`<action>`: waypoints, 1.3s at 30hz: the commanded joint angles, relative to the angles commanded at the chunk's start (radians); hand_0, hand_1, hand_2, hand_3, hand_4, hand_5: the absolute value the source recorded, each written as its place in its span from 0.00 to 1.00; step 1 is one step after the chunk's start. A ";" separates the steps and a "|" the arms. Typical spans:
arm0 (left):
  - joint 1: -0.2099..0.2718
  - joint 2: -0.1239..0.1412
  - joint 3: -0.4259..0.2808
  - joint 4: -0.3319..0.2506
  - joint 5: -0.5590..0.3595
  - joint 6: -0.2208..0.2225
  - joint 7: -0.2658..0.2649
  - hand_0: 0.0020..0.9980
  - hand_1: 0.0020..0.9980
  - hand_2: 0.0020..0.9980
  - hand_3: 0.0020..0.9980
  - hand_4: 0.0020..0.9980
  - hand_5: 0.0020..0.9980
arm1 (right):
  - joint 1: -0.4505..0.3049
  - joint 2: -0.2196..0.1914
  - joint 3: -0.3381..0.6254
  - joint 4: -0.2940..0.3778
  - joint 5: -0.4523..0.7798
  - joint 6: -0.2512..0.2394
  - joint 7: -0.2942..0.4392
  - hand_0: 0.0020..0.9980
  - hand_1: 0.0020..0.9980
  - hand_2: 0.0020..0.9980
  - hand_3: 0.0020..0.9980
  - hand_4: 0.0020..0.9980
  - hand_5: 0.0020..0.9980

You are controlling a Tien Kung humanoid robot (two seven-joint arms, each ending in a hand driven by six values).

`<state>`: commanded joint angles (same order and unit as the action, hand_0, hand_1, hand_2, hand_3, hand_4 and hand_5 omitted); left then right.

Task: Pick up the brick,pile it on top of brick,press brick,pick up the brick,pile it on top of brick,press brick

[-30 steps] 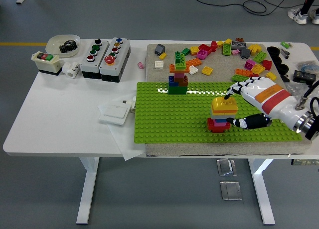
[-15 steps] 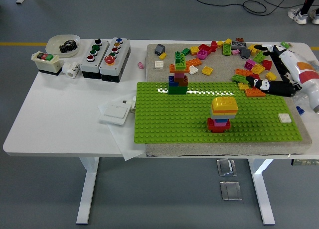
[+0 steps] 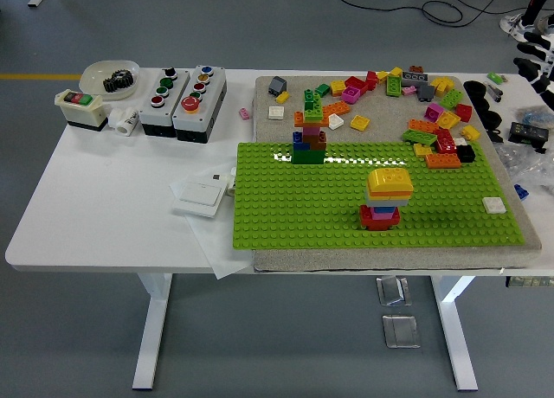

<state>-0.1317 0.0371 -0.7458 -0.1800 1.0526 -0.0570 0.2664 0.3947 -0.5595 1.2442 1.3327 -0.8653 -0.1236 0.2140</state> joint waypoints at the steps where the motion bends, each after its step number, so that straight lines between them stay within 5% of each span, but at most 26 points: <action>1: 0.001 -0.001 -0.004 0.000 0.005 0.000 0.001 0.79 0.73 0.64 0.56 0.58 0.60 | 0.000 0.005 0.004 -0.007 0.039 0.010 -0.005 0.87 0.82 0.85 0.86 1.00 0.82; 10: 0.014 -0.010 -0.052 0.000 0.060 -0.002 0.010 0.79 0.73 0.64 0.56 0.58 0.60 | -0.018 0.059 0.045 -0.024 0.416 0.028 -0.019 0.86 0.82 0.86 0.87 1.00 0.86; 14: 0.019 -0.010 -0.014 0.000 0.026 -0.006 -0.001 0.79 0.73 0.64 0.56 0.58 0.60 | -0.021 0.080 0.047 -0.023 0.544 0.023 -0.013 0.86 0.82 0.86 0.87 1.00 0.88; 21: 0.020 -0.013 0.026 0.000 -0.011 -0.008 -0.014 0.79 0.72 0.64 0.56 0.58 0.60 | -0.028 0.086 0.049 -0.020 0.562 -0.003 -0.003 0.86 0.82 0.86 0.86 1.00 0.89; 39: 0.021 -0.021 -0.013 0.000 0.030 -0.006 -0.012 0.79 0.72 0.64 0.56 0.58 0.60 | -0.062 0.101 0.056 0.007 0.563 -0.028 0.018 0.86 0.83 0.86 0.85 1.00 0.91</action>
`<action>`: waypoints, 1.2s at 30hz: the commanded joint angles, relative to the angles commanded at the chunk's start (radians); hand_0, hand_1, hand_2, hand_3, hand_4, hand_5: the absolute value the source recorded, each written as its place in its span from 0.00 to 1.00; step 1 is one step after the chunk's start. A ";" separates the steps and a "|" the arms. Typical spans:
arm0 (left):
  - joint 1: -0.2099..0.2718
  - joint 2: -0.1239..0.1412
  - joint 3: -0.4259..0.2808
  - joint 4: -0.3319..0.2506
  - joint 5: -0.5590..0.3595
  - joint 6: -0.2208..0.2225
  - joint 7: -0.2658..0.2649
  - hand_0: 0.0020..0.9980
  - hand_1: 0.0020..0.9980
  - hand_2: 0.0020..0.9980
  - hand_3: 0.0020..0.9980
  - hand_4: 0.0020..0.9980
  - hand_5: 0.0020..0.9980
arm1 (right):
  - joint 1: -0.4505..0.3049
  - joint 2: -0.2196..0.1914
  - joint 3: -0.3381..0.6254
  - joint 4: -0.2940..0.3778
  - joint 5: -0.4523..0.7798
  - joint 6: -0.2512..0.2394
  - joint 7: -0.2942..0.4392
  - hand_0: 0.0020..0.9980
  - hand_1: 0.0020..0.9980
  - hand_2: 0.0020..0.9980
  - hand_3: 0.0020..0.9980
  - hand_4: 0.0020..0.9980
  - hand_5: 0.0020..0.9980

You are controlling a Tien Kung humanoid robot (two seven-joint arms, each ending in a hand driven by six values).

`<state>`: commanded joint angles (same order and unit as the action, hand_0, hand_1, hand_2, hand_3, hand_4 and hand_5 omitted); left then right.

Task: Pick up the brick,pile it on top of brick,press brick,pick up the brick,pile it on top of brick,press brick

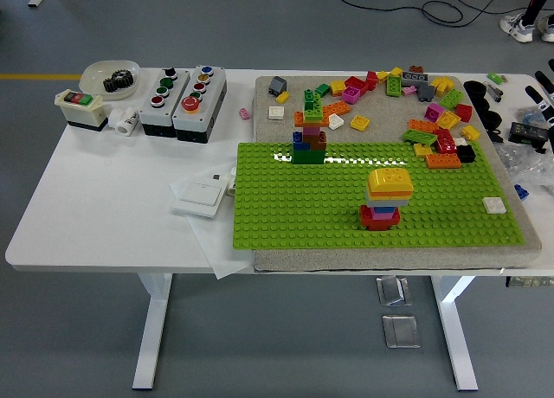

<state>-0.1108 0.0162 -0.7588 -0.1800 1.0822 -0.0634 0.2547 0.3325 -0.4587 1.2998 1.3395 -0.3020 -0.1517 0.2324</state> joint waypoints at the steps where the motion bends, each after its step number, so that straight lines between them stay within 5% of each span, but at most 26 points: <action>1: 0.000 0.000 -0.004 0.000 0.003 0.000 0.000 0.79 0.72 0.64 0.56 0.58 0.60 | 0.000 0.001 0.003 0.004 0.001 -0.001 0.002 0.86 0.83 0.86 0.85 1.00 0.91; 13: -0.004 -0.002 -0.018 0.000 0.015 0.004 -0.001 0.79 0.72 0.64 0.56 0.58 0.60 | 0.001 0.005 0.020 0.030 -0.003 0.000 0.002 0.86 0.82 0.85 0.85 1.00 0.92; 17: -0.007 -0.001 -0.016 0.000 0.012 0.003 -0.001 0.78 0.73 0.64 0.56 0.58 0.60 | 0.004 0.005 0.040 0.016 -0.017 -0.046 0.009 0.87 0.82 0.84 0.84 1.00 0.93; 24: -0.008 -0.003 -0.037 0.000 0.026 0.008 0.001 0.79 0.73 0.64 0.56 0.58 0.60 | 0.014 0.012 0.054 0.006 -0.012 -0.055 0.008 0.88 0.83 0.84 0.83 1.00 0.94; 36: -0.013 0.002 -0.023 0.000 0.019 -0.005 -0.001 0.78 0.73 0.64 0.56 0.58 0.60 | 0.014 0.000 0.072 0.022 -0.014 -0.036 -0.007 0.89 0.83 0.83 0.82 1.00 0.94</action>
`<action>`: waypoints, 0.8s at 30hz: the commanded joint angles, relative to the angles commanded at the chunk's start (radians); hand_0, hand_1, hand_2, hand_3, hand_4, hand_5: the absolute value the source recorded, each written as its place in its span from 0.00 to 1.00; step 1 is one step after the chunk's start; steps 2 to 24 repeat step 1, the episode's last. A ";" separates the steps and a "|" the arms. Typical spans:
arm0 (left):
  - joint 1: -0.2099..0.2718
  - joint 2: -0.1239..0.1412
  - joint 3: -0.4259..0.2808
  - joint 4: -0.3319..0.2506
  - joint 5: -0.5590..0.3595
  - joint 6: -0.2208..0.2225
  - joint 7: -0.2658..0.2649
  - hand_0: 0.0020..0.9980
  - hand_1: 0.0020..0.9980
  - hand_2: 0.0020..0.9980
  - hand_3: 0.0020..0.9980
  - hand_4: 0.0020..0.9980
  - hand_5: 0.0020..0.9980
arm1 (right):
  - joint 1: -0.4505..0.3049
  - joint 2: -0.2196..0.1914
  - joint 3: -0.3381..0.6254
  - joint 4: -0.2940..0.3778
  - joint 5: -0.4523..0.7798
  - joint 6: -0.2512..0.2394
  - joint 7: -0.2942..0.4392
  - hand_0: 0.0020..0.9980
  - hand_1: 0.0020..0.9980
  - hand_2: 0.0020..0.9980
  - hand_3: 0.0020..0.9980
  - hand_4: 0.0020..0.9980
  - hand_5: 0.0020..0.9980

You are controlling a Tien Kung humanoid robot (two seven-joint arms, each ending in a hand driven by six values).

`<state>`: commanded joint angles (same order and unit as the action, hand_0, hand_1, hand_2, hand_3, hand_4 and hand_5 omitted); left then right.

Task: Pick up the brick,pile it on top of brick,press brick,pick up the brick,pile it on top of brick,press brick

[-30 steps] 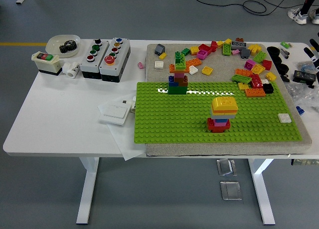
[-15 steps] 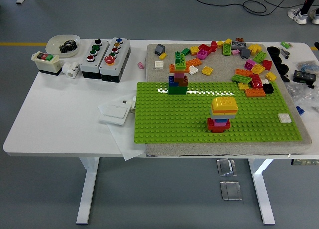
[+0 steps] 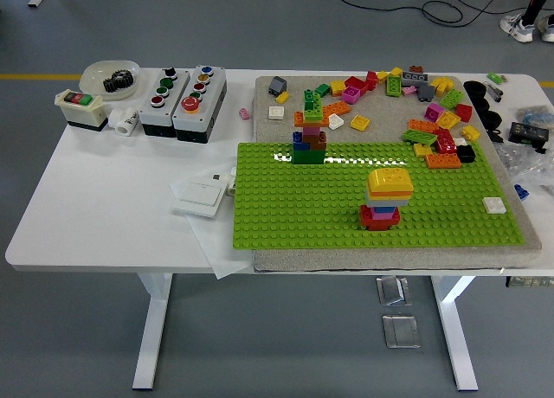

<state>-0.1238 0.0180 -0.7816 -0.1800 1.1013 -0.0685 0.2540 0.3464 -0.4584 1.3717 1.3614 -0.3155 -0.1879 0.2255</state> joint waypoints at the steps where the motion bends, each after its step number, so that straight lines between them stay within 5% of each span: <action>1: 0.000 0.000 0.001 0.000 -0.001 -0.001 0.000 0.78 0.73 0.64 0.56 0.58 0.60 | 0.000 0.000 0.000 0.000 0.000 0.000 0.000 0.89 0.83 0.83 0.82 1.00 0.94; 24: 0.000 0.000 0.001 0.000 -0.001 -0.001 0.000 0.78 0.73 0.64 0.56 0.58 0.60 | 0.000 0.000 0.000 0.000 0.000 0.000 0.000 0.89 0.83 0.83 0.82 1.00 0.94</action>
